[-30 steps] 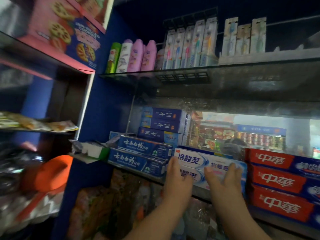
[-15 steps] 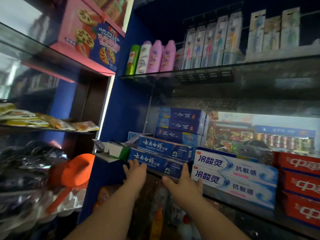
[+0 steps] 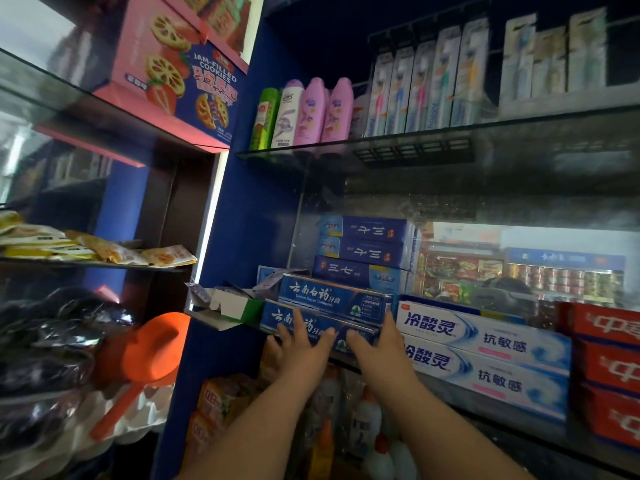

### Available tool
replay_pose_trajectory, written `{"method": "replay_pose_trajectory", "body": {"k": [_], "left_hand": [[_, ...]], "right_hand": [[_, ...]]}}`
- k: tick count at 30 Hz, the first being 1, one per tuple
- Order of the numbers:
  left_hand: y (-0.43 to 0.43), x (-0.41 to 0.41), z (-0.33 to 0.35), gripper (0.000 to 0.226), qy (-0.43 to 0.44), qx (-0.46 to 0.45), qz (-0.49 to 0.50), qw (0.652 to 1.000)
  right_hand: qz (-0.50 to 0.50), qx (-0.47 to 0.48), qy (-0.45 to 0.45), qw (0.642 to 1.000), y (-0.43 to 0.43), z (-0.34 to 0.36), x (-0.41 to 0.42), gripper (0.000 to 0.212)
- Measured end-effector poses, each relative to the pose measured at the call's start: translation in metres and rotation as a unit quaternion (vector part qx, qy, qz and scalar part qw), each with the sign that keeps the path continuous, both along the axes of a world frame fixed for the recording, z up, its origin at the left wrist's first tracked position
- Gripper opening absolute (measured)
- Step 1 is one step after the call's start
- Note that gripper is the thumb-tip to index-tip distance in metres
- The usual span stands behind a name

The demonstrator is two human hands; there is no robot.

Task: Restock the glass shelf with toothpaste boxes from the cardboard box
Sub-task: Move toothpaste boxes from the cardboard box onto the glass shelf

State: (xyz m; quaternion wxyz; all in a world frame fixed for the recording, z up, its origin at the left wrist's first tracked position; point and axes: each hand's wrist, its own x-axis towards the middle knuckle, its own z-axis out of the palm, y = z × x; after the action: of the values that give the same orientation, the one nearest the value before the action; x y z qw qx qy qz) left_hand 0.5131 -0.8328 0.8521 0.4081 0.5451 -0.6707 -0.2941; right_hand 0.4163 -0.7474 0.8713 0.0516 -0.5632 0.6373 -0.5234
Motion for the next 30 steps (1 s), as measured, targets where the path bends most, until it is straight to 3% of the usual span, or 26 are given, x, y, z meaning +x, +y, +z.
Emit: {"method": "replay_pose_trajectory", "body": {"k": [6, 17, 21, 30], "left_hand": [[0.007, -0.012, 0.012, 0.070, -0.089, -0.025, -0.008, 0.996], [0.006, -0.014, 0.009, 0.067, -0.084, -0.029, -0.004, 0.996], [0.006, -0.015, 0.005, 0.075, -0.109, -0.028, -0.007, 0.994], [0.006, -0.015, 0.002, 0.083, -0.146, -0.033, 0.012, 0.989]], "right_hand": [[0.030, 0.067, -0.042, 0.996, -0.009, 0.012, -0.003, 0.084], [0.035, 0.096, -0.103, 0.989, -0.012, 0.016, -0.003, 0.080], [0.007, 0.108, -0.076, 0.991, -0.025, 0.007, -0.006, 0.112], [-0.035, 0.143, -0.002, 0.989, -0.011, 0.008, -0.003, 0.084]]}}
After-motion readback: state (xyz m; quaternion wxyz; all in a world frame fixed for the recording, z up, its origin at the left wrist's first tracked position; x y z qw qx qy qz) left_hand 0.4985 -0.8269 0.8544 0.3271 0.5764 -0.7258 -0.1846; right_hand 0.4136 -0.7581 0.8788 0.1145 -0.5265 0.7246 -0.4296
